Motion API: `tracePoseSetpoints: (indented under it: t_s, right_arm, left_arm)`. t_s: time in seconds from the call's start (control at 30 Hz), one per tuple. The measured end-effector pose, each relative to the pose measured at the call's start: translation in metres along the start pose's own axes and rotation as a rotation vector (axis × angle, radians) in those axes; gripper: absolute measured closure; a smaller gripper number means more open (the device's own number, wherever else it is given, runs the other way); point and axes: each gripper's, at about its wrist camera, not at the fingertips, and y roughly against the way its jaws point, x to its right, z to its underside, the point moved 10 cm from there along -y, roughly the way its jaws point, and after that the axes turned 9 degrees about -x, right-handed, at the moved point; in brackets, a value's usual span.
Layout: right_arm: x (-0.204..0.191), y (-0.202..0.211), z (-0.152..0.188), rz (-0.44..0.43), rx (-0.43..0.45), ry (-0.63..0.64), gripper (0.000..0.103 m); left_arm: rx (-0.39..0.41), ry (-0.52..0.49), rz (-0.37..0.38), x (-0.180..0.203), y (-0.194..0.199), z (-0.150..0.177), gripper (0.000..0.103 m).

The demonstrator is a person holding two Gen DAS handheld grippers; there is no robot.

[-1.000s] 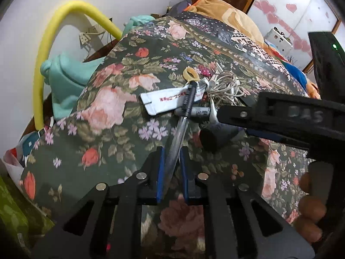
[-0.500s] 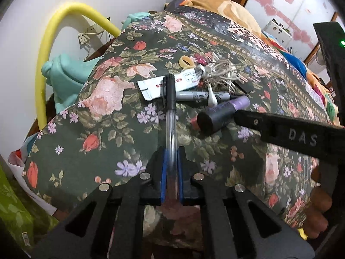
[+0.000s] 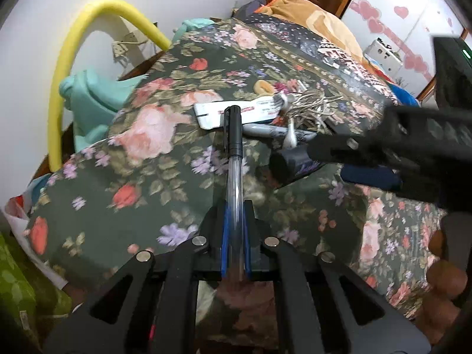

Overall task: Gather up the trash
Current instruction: 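Grasp the clear pen with the left tool while the right tool grasps the purple bottle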

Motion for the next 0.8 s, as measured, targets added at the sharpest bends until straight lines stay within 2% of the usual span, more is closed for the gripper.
tracePoseSetpoints:
  t_s: [0.07, 0.1, 0.17, 0.27, 0.37, 0.5, 0.67, 0.8]
  right_arm:
    - [-0.005, -0.010, -0.002, 0.011, -0.023, -0.017, 0.042]
    - [-0.006, -0.014, -0.004, 0.013, -0.021, -0.034, 0.036]
    - [-0.009, -0.016, -0.011, 0.047, 0.012, -0.062, 0.032]
    - [-0.014, -0.025, -0.018, 0.150, 0.029, -0.037, 0.032]
    - [-0.017, -0.028, -0.016, 0.281, 0.043, 0.031, 0.043]
    - [-0.007, -0.018, -0.005, 0.333, 0.080, 0.057, 0.044]
    - [0.025, 0.013, 0.009, 0.302, 0.092, 0.101, 0.043]
    - [0.044, 0.027, 0.017, 0.194, 0.052, 0.111, 0.043]
  left_arm:
    - [0.005, -0.009, -0.034, -0.004, 0.004, 0.005, 0.096]
    - [0.005, -0.012, -0.044, -0.005, 0.005, 0.007, 0.096]
    - [0.009, -0.013, -0.048, -0.007, 0.006, 0.010, 0.096]
    - [0.006, -0.010, -0.047, -0.009, 0.007, 0.011, 0.096]
    - [0.008, -0.011, -0.049, -0.009, 0.006, 0.009, 0.096]
    - [0.017, -0.005, -0.044, -0.009, 0.006, 0.011, 0.096]
    - [0.007, -0.020, -0.034, -0.009, 0.006, 0.012, 0.096]
    - [-0.009, -0.034, -0.022, -0.007, 0.005, 0.009, 0.095]
